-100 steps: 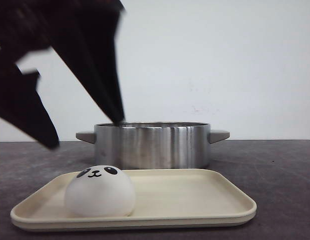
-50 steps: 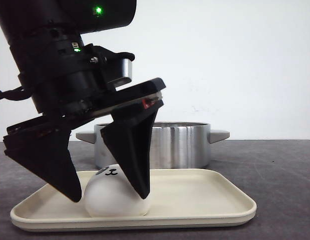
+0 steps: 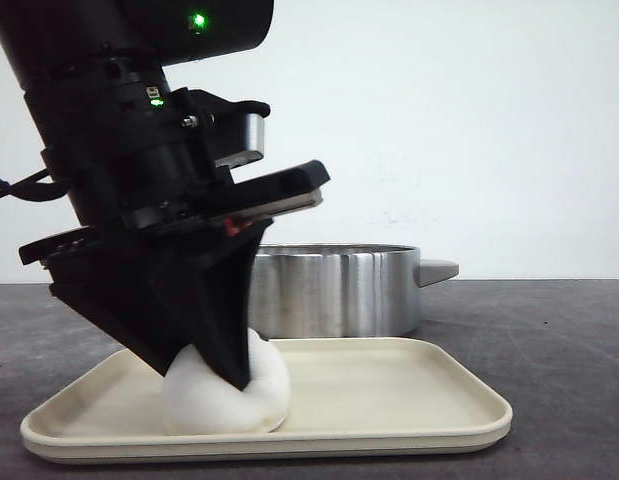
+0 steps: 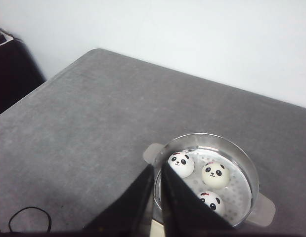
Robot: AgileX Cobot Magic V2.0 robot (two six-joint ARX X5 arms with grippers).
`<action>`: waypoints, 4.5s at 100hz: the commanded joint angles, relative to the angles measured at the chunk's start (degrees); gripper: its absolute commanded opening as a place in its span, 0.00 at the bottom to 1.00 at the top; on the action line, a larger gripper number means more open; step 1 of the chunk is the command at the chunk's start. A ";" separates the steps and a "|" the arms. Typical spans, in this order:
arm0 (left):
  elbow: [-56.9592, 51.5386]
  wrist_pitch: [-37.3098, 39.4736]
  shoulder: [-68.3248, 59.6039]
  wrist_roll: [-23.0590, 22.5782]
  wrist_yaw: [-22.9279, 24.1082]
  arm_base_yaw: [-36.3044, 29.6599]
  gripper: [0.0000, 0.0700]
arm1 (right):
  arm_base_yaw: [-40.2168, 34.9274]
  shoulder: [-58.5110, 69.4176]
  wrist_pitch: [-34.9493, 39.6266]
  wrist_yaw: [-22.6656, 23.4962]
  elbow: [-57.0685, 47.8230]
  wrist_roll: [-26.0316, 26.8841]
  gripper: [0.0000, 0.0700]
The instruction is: Steam buns
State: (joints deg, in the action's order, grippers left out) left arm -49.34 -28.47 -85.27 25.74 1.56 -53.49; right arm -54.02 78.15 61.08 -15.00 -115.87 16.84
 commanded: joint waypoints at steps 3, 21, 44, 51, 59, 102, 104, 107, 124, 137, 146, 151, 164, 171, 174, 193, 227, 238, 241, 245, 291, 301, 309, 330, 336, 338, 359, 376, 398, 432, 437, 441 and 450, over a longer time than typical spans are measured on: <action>-1.03 -0.72 -0.79 -2.62 0.17 -0.52 0.01 | -0.72 0.81 -0.35 -0.11 -1.11 0.72 0.02; -4.07 -1.29 5.14 -3.26 0.96 -1.01 0.01 | -0.72 0.81 -0.39 -0.09 -1.11 0.72 0.02; -12.24 1.97 13.25 -7.32 7.89 -0.33 0.01 | -0.72 0.81 -0.66 -0.09 -1.11 0.50 0.02; -14.99 2.01 13.18 -9.62 9.55 0.76 0.01 | -0.72 0.81 -0.85 -0.09 -1.11 0.48 0.02; -17.46 2.82 11.93 -12.07 9.60 2.67 0.01 | -0.72 0.81 -1.09 -0.09 -1.11 0.46 0.02; -26.40 4.94 -6.32 -12.87 9.18 14.21 0.01 | -0.72 0.81 -1.40 -0.07 -1.11 0.57 0.02; -26.53 4.96 -6.91 -12.81 8.98 14.40 0.01 | -0.72 0.81 -1.40 -0.09 -1.11 0.57 0.02; -26.86 4.96 -8.13 -12.79 8.74 14.84 0.01 | -0.72 0.81 -1.38 -0.07 -1.11 0.57 0.02; -27.10 4.94 -13.00 -12.85 8.68 16.28 0.02 | -0.72 0.81 -0.79 -0.07 -1.11 1.18 0.02; -27.10 5.18 -14.45 -12.81 6.21 17.05 0.06 | -0.72 0.81 -0.37 -0.04 -1.11 1.66 0.02; -27.10 6.12 -14.47 -12.61 4.98 17.11 0.33 | -0.72 0.81 -0.28 -0.04 -1.11 1.90 0.02; -27.10 6.71 -14.47 -12.61 4.79 17.11 0.57 | -0.72 0.81 -0.33 -0.07 -1.11 1.97 0.02; -27.10 6.16 -14.47 -12.59 4.57 17.11 0.87 | -0.72 0.81 -0.35 -0.07 -1.11 2.08 0.02; -27.10 5.29 -14.47 -12.59 4.57 17.11 0.87 | -0.72 0.81 -0.33 -0.07 -1.11 2.05 0.02; -27.10 5.03 -14.45 -12.59 4.57 17.11 0.87 | -0.72 0.81 -0.33 -0.07 -1.11 2.05 0.02; -29.03 -0.85 -13.38 -10.78 4.63 17.11 0.85 | -0.63 0.94 1.55 -1.53 -1.05 1.55 0.02; -28.98 -1.25 8.35 -11.02 6.67 15.87 0.50 | -0.57 0.17 2.45 -12.70 11.21 1.53 0.02; -28.70 -2.54 17.16 -11.65 6.84 15.87 0.19 | -0.92 -1.84 -6.12 -11.72 20.20 1.53 0.02; -28.57 -3.48 19.50 -11.61 6.84 15.87 0.11 | -1.25 -2.58 -9.27 -11.26 22.99 1.53 0.02; -28.30 -4.92 22.38 -11.61 6.91 15.87 0.01 | -1.88 -3.58 -14.03 -10.23 26.93 1.53 0.02; -23.47 -15.04 42.45 -11.76 7.93 15.89 0.00 | -7.26 -5.49 -52.00 7.50 52.17 -4.85 0.02; -23.47 -15.67 43.52 -11.72 7.87 15.89 0.00 | -7.43 -5.51 -52.00 7.50 52.17 -4.92 0.02; -23.52 -15.67 44.19 -11.72 7.87 15.87 0.00 | -7.32 -5.53 -52.11 7.48 52.17 -4.92 0.02; -23.52 -15.67 44.92 -11.72 7.87 15.87 0.00 | -7.28 -5.53 -52.06 7.52 52.17 -4.90 0.02; -23.52 -15.67 44.96 -11.72 7.87 15.89 0.00 | -7.43 -5.53 -52.09 7.52 52.17 -4.92 0.02; -23.52 -15.65 44.98 -11.72 7.87 15.89 0.00 | -7.41 -5.53 -52.09 7.50 52.17 -4.92 0.02; -23.52 -15.67 44.96 -11.72 7.87 15.87 0.00 | -7.41 -5.53 -52.09 7.50 52.17 -4.92 0.02; -23.52 -15.65 44.98 -11.72 7.87 15.89 0.00 | -7.08 -6.64 -51.47 7.15 52.17 -4.92 0.02; -23.52 -15.67 44.96 -11.72 7.87 15.87 0.00 | -2.38 -17.90 -34.73 4.39 52.57 -6.73 0.02; -23.52 -15.67 44.96 -11.72 7.87 15.87 0.00 | 20.48 -43.58 -53.37 7.13 77.72 -15.52 0.02; -23.52 -15.67 44.96 -11.72 7.87 15.87 0.00 | 24.20 -46.95 -58.97 8.09 83.32 -15.45 0.02; -23.52 -15.67 44.98 -11.72 7.87 15.87 0.00 | 27.08 -49.70 -62.29 9.14 87.52 -15.37 0.02; -23.52 -15.67 44.98 -11.72 7.87 15.87 0.00 | 33.33 -55.82 -65.07 12.15 95.62 -15.34 0.02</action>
State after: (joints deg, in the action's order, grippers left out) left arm -72.29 -44.75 -40.01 14.52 9.17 -37.26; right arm -24.47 25.96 -2.11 -4.91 -25.78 2.31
